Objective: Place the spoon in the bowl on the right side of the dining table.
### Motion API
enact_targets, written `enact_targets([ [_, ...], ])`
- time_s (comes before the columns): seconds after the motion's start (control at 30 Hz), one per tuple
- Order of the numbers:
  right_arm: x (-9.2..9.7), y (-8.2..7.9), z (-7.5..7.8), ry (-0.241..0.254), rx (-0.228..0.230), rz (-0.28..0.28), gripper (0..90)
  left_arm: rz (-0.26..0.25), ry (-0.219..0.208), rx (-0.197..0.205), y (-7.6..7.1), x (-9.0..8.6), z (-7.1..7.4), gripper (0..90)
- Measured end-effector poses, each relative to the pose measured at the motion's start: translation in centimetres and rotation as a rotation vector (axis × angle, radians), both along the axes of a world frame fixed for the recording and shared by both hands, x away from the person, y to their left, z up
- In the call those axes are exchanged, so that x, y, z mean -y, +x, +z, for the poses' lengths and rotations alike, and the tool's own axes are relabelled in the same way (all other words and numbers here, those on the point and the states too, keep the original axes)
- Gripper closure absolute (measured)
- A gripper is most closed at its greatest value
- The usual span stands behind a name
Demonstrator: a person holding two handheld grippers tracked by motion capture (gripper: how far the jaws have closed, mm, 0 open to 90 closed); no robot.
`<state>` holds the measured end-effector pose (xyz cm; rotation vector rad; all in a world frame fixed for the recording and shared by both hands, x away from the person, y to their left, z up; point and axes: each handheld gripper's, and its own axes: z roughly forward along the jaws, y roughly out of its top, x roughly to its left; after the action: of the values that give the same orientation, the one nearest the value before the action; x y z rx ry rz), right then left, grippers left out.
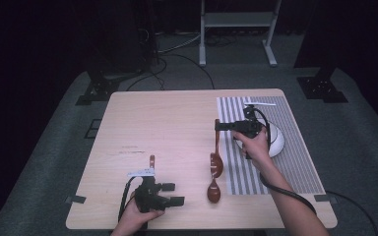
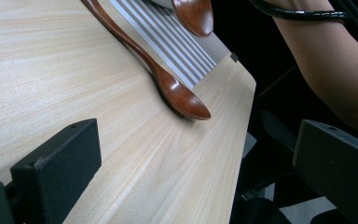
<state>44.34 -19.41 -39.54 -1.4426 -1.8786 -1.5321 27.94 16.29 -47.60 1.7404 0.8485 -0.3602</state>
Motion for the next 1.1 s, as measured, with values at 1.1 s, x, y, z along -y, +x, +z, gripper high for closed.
enact_targets([
  [1.1,9.5,1.7,2.3,-0.009,0.031,-0.371,83.1,0.022,-0.011,0.014,0.1,-0.3,0.3,0.0],
])
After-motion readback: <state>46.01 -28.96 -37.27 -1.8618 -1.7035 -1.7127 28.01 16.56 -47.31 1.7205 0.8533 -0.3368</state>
